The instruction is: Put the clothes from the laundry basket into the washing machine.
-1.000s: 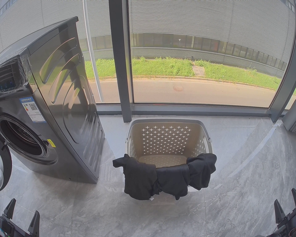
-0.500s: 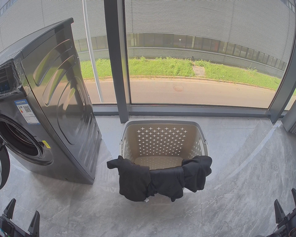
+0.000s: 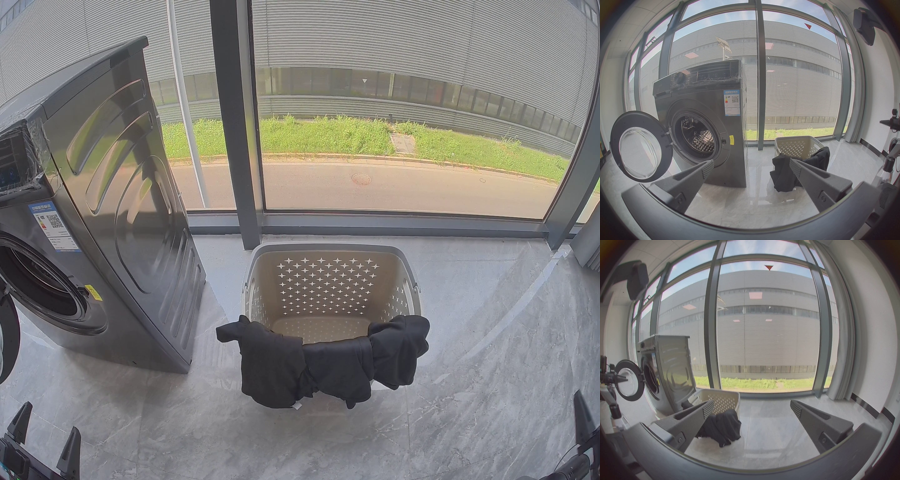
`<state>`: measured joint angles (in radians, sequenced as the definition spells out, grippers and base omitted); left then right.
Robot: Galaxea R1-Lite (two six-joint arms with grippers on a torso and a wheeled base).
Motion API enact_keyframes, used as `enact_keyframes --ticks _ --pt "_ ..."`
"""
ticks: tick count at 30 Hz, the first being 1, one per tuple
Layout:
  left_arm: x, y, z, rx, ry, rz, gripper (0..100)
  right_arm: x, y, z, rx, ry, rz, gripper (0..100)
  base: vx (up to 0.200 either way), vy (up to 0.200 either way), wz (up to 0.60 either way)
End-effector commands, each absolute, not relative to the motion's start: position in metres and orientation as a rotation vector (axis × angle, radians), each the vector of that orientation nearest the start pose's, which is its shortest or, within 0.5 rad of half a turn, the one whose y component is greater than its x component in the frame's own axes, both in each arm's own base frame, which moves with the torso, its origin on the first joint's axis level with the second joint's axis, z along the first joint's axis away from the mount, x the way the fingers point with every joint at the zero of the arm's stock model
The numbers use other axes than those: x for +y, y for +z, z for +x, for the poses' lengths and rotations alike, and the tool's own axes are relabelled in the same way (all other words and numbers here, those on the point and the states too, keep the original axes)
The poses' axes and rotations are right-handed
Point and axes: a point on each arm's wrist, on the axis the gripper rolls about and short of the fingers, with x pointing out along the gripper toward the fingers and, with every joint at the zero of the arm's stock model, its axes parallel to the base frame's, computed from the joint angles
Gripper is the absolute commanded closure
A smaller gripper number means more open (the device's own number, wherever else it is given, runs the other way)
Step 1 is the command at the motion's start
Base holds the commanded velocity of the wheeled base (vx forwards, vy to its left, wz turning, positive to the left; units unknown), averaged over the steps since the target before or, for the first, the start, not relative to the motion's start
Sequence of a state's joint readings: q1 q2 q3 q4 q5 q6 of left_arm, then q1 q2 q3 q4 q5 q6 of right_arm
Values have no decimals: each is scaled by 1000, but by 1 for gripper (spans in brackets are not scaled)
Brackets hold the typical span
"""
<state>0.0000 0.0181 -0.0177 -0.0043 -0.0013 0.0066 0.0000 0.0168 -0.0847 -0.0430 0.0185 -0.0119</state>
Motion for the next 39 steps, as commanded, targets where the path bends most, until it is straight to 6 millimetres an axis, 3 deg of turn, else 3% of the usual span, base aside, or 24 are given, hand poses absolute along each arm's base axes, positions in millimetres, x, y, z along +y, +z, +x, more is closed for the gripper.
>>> enact_keyframes --ticks 1,10,15,23,31,39 --pt "0 76 -23 -6 -2 3 0 0 175 -41 -140 145 -8 0 200 0 0" --pt "0 76 -23 -6 -2 8 0 7 150 27 281 288 18 0 22 0 0" --pt "0 76 -23 -6 -2 6 0 9 144 47 409 331 30 0 0 0 0" --pt "0 76 -23 -6 -2 6 0 16 142 81 469 368 61 0 0 0 0" --pt "0 76 -23 -6 -2 6 0 27 115 116 681 411 119 0 0 0 0" --pt "0 76 -23 -6 0 11 0 34 94 157 733 391 123 0 0 0 0"
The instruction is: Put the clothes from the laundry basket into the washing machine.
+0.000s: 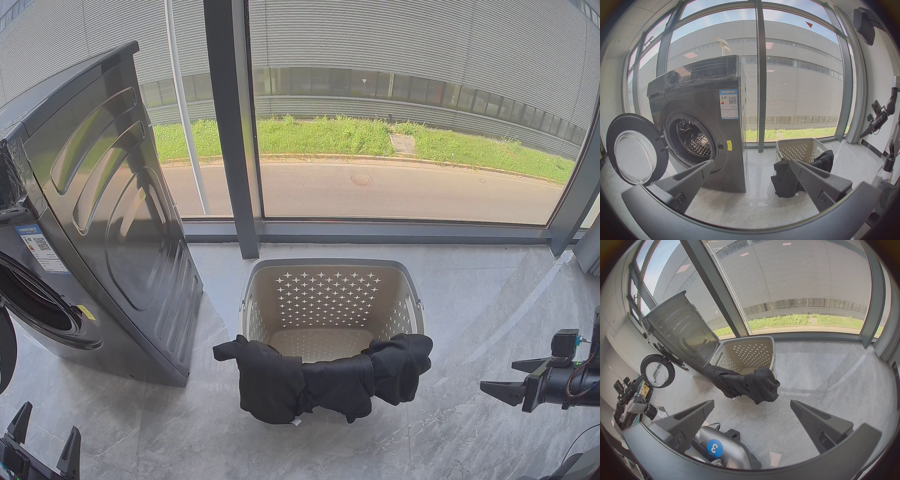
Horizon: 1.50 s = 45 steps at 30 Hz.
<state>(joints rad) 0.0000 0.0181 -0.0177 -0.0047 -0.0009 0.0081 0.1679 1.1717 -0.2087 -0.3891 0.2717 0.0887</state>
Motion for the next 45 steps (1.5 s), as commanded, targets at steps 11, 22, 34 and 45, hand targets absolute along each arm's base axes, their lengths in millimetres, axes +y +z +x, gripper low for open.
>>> enact_keyframes --ticks 11,22,34,45 --pt "0 76 -23 -6 -1 12 0 52 51 201 802 394 134 0 0 0 0" --pt "0 76 -23 -5 0 14 0 95 8 231 772 345 126 0 0 0 0" --pt "0 76 -23 -5 3 15 0 124 -3 257 713 329 148 0 0 0 0" --pt "0 76 -23 -5 3 15 0 130 -7 271 685 303 153 0 0 0 0"
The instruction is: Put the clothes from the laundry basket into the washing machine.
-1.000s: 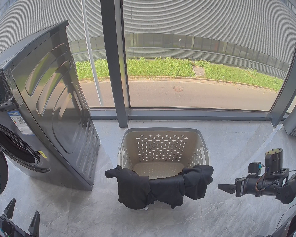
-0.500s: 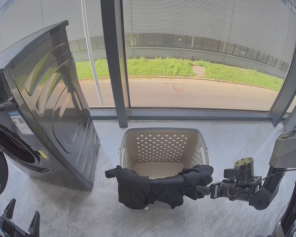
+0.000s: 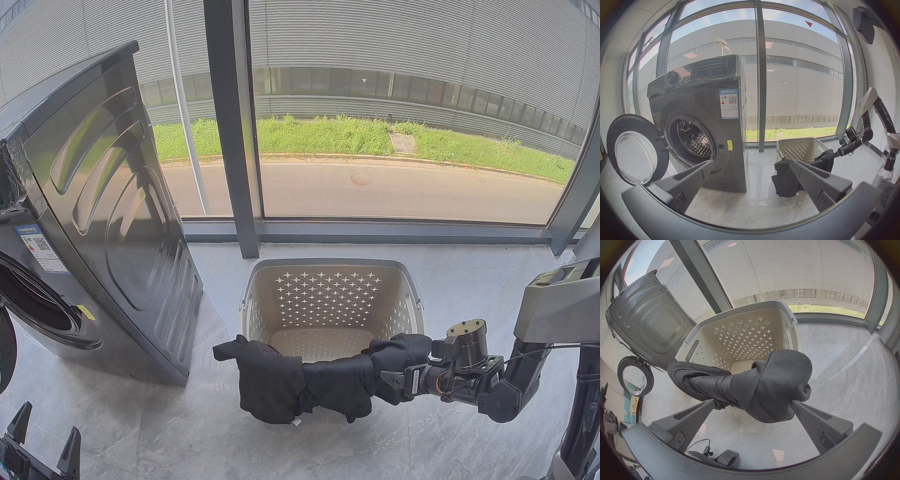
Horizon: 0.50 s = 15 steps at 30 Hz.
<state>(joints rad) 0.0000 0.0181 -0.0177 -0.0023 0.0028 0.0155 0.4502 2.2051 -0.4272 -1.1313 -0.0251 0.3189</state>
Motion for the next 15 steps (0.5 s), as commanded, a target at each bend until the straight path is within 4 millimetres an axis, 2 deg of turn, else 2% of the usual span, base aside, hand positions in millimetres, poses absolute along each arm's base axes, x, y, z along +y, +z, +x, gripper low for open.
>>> enact_keyframes --ticks 1,8,9,15 --pt "0 76 -23 -5 3 15 0 130 -7 271 684 300 152 0 0 0 0" --pt "0 76 -23 -5 3 15 0 129 -6 274 666 264 148 0 0 0 0" --pt "0 76 -23 -5 3 15 0 129 -6 274 663 259 147 100 0 0 0" --pt "0 76 -23 -5 3 15 0 130 -6 274 655 241 143 100 0 0 0"
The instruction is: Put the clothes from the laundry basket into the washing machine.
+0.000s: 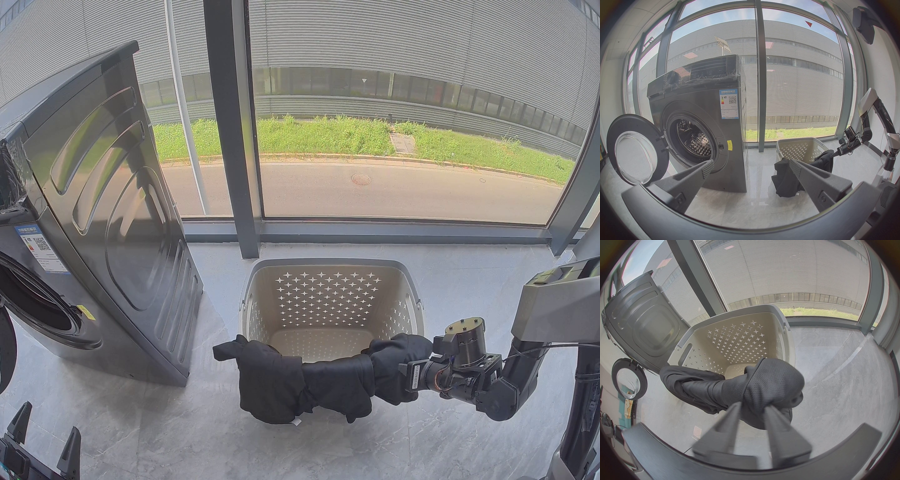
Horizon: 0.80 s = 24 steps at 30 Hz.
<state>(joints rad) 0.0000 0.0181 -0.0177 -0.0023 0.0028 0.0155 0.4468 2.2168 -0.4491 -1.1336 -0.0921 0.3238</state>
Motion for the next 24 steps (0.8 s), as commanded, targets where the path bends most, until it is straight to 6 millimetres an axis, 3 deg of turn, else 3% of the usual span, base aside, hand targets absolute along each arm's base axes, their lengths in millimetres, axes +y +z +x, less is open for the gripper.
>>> enact_keyframes --ticks 1,11,18,24 --pt "0 76 -23 -5 3 15 0 130 -6 274 655 243 142 100 0 0 0" --pt "0 76 -23 -5 3 15 0 136 0 265 644 271 145 100 0 0 0" --pt "0 76 -23 -5 3 14 0 150 42 234 555 384 161 100 0 0 0" --pt "0 76 -23 -5 3 15 0 151 49 223 538 405 162 100 0 0 0"
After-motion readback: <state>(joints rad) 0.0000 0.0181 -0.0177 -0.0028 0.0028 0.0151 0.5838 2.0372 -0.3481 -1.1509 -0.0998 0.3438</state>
